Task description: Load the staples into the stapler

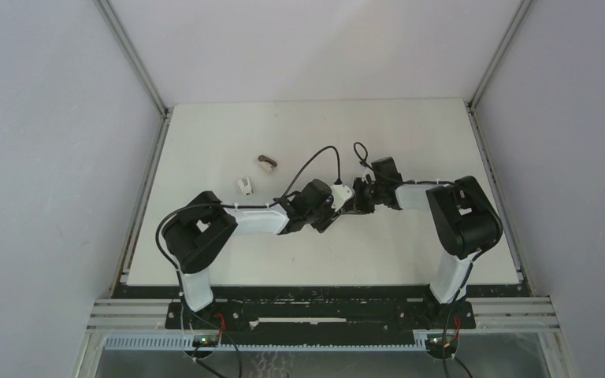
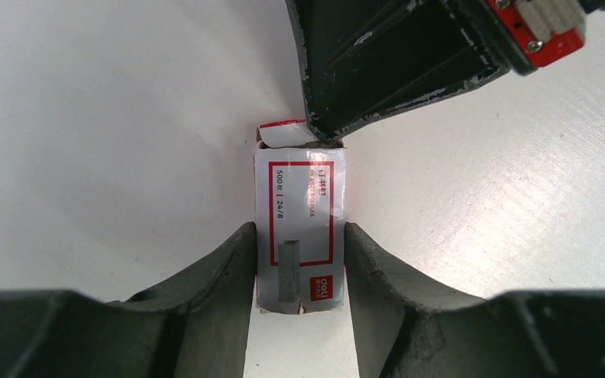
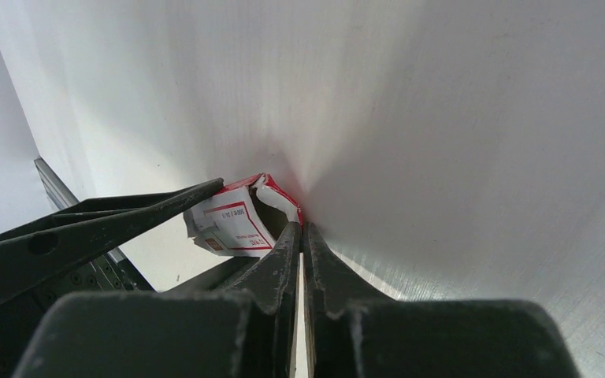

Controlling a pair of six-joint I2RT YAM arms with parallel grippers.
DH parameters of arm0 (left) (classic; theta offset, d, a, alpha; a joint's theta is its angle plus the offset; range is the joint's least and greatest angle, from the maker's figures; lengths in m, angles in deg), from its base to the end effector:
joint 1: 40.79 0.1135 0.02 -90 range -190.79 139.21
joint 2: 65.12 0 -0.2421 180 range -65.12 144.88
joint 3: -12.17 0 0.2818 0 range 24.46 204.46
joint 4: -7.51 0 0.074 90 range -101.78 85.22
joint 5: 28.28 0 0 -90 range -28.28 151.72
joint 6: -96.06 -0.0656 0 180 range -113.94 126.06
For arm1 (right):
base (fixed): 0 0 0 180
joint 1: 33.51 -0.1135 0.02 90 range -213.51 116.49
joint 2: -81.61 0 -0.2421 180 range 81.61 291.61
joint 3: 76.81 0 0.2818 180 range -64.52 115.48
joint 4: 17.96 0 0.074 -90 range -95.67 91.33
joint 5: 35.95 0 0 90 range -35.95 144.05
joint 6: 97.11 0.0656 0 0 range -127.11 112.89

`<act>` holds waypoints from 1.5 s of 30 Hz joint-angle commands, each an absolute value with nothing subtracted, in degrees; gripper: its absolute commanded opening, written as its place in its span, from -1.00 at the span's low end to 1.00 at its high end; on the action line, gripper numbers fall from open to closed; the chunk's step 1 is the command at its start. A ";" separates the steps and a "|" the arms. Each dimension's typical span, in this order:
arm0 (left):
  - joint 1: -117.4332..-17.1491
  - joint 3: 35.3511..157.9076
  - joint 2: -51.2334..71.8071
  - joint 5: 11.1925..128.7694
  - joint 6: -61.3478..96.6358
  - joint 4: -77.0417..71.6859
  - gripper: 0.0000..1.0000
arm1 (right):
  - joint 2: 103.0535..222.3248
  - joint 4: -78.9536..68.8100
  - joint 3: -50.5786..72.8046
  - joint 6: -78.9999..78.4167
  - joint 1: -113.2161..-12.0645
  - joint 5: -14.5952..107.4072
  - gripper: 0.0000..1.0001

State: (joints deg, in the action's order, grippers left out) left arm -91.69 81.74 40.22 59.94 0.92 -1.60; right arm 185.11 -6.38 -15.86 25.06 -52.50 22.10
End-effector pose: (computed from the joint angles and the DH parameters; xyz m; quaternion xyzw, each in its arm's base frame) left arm 0.2612 -0.3181 0.0838 0.4285 0.8179 -0.1359 0.3590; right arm 0.3292 0.1500 0.0533 0.0208 0.9183 0.3640 0.1540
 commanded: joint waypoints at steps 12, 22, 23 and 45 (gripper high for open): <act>-91.83 79.51 38.76 59.25 -0.87 -2.57 -0.07 | 181.50 -8.63 -16.81 24.81 -51.23 23.75 -1.00; -91.85 79.01 37.76 58.74 -1.13 -2.58 -0.07 | 180.88 -8.41 -17.32 24.76 -50.83 25.07 -1.00; -91.80 79.04 37.72 58.73 -1.07 -2.58 -0.07 | 180.78 -8.39 -17.30 24.77 -50.75 25.10 -1.00; -91.80 78.77 37.17 57.88 -1.91 -2.93 -0.10 | 177.72 -8.44 -19.46 25.29 -49.47 28.41 -1.00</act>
